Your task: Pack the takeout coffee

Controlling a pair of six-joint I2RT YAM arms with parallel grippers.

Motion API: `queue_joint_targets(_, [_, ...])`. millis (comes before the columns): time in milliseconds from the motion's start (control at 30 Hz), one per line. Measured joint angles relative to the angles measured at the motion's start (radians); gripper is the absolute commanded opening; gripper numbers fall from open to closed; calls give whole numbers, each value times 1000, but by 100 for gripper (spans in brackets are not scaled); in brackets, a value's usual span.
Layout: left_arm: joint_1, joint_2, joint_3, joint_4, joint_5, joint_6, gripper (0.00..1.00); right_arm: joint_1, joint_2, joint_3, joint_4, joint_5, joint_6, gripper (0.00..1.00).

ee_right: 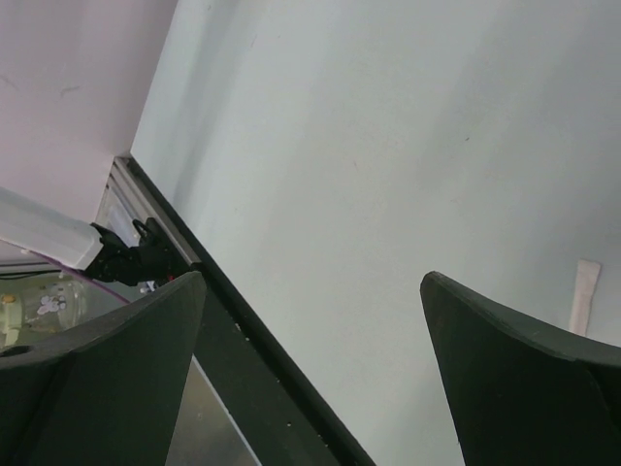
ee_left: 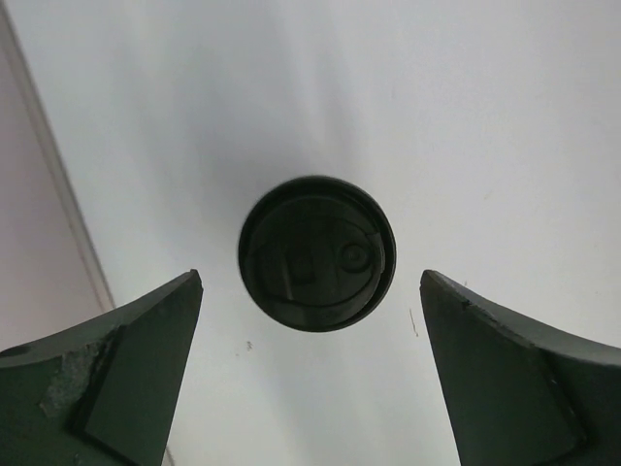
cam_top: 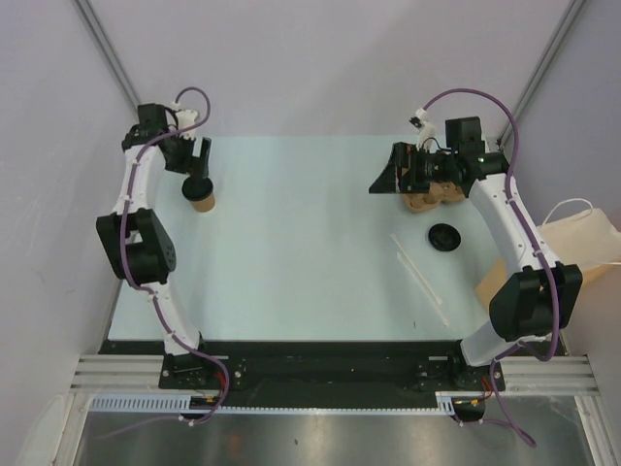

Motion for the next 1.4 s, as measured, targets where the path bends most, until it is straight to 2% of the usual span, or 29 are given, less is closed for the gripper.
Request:
queue_joint_targets(167, [0, -74, 118, -40, 21, -2, 100, 5, 42, 81, -47, 84, -68, 97])
queue_joint_targets(267, [0, -176, 114, -49, 71, -11, 100, 24, 104, 189, -82, 227, -153, 81])
queue_joint_targets(300, [-2, -222, 97, -47, 92, -17, 100, 33, 130, 230, -92, 286, -182, 71])
queue_joint_targets(400, [-9, -377, -4, -28, 154, -34, 99, 50, 214, 326, -114, 436, -258, 60])
queue_joint_targets(500, [-35, -510, -127, -14, 202, -48, 99, 58, 301, 361, -127, 581, -331, 53])
queue_joint_targets(633, [-95, -613, -288, 11, 240, -61, 100, 43, 404, 361, -156, 702, -397, 53])
queue_joint_targets(833, [-142, -626, -440, 36, 269, -100, 100, 14, 489, 360, -169, 827, -472, 51])
queue_joint_targets(1200, [-150, -628, -474, 84, 299, -147, 100, -87, 584, 410, -148, 899, -507, 54])
queue_joint_targets(1400, [-151, -628, -478, 93, 299, -154, 100, -105, 635, 423, -148, 895, -509, 50])
